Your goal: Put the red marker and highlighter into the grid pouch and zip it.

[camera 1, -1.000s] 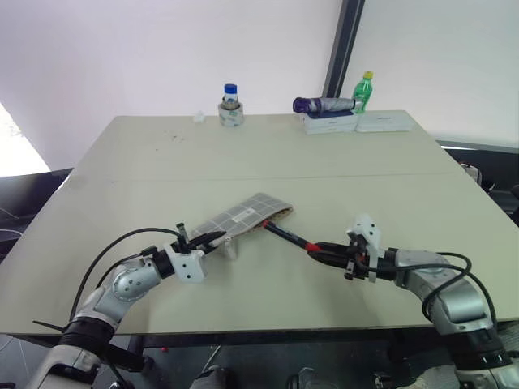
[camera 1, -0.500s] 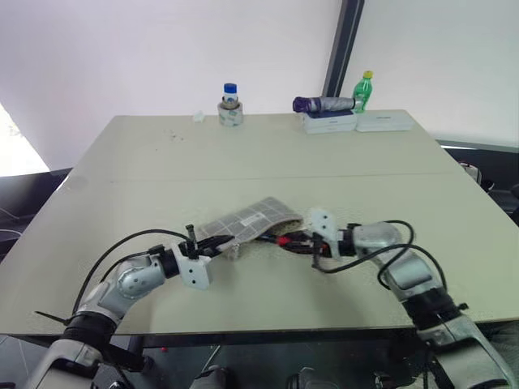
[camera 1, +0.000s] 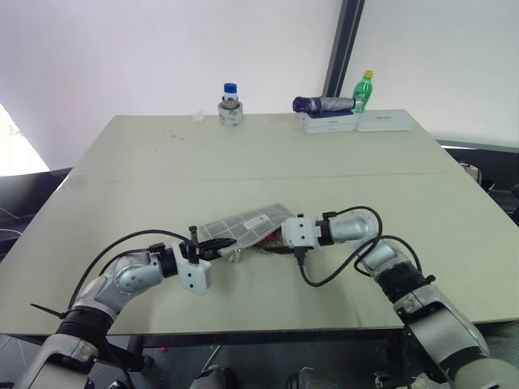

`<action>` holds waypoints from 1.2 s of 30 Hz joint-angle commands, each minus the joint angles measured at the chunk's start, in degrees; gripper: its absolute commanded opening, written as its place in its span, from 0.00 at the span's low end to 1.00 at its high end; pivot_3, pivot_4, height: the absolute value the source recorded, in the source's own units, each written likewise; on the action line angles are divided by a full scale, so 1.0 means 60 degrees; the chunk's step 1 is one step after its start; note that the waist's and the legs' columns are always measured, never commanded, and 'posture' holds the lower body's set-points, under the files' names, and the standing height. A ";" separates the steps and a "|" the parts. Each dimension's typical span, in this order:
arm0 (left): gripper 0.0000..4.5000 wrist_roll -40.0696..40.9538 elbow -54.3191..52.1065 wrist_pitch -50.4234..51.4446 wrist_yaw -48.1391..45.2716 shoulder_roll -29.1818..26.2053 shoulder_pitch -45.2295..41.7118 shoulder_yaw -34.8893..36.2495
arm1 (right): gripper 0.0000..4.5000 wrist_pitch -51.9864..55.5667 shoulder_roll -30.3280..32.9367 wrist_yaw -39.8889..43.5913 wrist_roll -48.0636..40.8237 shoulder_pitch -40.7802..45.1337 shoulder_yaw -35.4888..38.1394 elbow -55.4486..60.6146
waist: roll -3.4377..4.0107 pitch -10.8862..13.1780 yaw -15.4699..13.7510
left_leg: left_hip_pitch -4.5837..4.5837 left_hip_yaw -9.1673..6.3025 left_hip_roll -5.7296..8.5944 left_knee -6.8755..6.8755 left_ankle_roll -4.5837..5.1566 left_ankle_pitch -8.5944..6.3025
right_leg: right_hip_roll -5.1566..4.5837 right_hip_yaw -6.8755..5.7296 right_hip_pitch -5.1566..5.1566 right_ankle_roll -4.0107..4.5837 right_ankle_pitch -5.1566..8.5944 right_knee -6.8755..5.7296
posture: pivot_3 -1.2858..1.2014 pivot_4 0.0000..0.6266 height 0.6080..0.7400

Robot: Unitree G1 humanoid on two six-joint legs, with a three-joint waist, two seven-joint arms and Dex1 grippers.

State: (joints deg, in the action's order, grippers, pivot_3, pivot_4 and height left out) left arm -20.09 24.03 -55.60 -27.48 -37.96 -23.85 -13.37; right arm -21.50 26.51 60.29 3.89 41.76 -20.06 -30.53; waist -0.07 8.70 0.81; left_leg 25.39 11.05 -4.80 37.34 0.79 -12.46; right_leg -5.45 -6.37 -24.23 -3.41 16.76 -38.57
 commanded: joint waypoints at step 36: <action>0.00 0.0383 -0.0588 0.1355 0.0054 0.0861 -0.0412 -0.0008 | 0.87 0.9496 -0.3352 -0.3766 -0.4543 -0.3109 0.1202 0.5499 | -0.0006 -0.0003 0.0000 | 0.0004 -0.0037 0.0001 0.0006 0.0054 -0.0033 | 0.0005 -0.0001 0.0004 0.0002 0.0000 -0.0014 | 0.52 0.24 1.00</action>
State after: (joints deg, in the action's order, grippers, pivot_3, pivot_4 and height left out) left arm -18.26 23.03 -47.52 -27.66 -32.45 -26.46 -13.99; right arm 35.74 7.54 36.33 -21.84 21.70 -12.71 2.39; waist -0.11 8.69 0.81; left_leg 25.41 10.83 -4.78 37.38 1.12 -12.65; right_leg -5.41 -6.38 -24.21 -3.40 16.76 -38.65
